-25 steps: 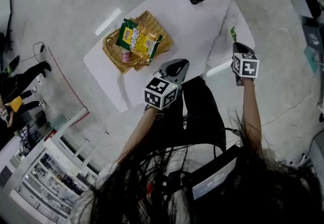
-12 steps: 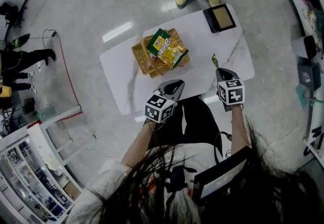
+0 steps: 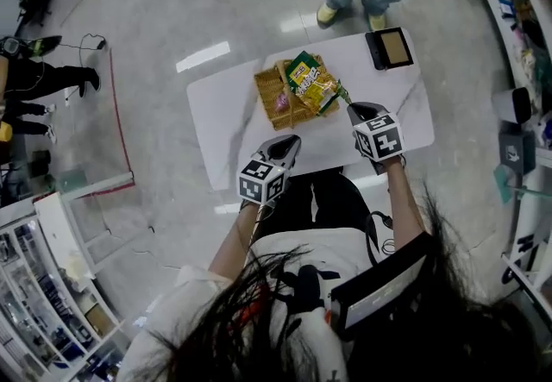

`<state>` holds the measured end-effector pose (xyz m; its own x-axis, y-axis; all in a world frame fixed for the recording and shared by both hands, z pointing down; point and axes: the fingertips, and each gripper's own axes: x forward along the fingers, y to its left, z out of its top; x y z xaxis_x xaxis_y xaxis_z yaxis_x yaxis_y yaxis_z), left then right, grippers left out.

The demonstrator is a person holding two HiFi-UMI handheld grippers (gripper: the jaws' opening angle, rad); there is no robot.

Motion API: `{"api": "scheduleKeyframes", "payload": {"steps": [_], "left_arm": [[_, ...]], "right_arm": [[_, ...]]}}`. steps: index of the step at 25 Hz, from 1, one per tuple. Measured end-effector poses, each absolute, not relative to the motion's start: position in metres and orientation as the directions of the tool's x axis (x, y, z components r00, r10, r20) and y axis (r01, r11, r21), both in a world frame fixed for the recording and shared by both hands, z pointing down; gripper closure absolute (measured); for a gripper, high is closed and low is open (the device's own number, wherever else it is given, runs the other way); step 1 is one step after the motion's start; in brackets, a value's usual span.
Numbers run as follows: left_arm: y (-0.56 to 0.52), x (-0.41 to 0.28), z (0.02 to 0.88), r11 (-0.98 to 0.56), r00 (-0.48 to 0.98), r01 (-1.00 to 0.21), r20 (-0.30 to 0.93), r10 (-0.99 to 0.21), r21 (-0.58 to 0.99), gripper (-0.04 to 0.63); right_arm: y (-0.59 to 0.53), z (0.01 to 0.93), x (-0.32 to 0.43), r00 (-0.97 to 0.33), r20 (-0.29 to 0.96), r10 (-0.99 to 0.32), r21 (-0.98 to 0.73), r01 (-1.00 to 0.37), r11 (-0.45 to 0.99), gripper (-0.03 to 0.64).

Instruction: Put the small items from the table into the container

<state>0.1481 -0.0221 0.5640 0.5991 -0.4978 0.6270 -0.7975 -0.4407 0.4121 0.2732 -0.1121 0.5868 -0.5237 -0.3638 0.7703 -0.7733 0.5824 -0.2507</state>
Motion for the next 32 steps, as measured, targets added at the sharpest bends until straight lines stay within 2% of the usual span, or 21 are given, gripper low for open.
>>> {"api": "scheduleKeyframes", "payload": {"steps": [10,16,21,32], "left_arm": [[-0.025,0.08,0.554,-0.345,0.536,-0.844,0.607,-0.586,0.411,0.584],[-0.024,0.038,0.554,-0.293,0.503,-0.861,0.607,-0.615,0.417,0.584],[-0.019,0.013,0.555,-0.255,0.481,-0.869,0.608,-0.632,0.423,0.584],[-0.024,-0.008,0.554,-0.234,0.471,-0.871,0.598,-0.648,0.432,0.584]], "right_arm": [[-0.128,0.602,0.211,-0.529,0.819,-0.221,-0.278,-0.703,0.654,0.595],[-0.153,0.62,0.187,-0.494,0.853,-0.166,-0.307,-0.733,0.607,0.594],[-0.159,0.624,0.168,-0.514,0.848,-0.128,-0.365,-0.742,0.562,0.594],[-0.161,0.624,0.158,-0.534,0.831,-0.156,-0.399,-0.768,0.501,0.591]]}}
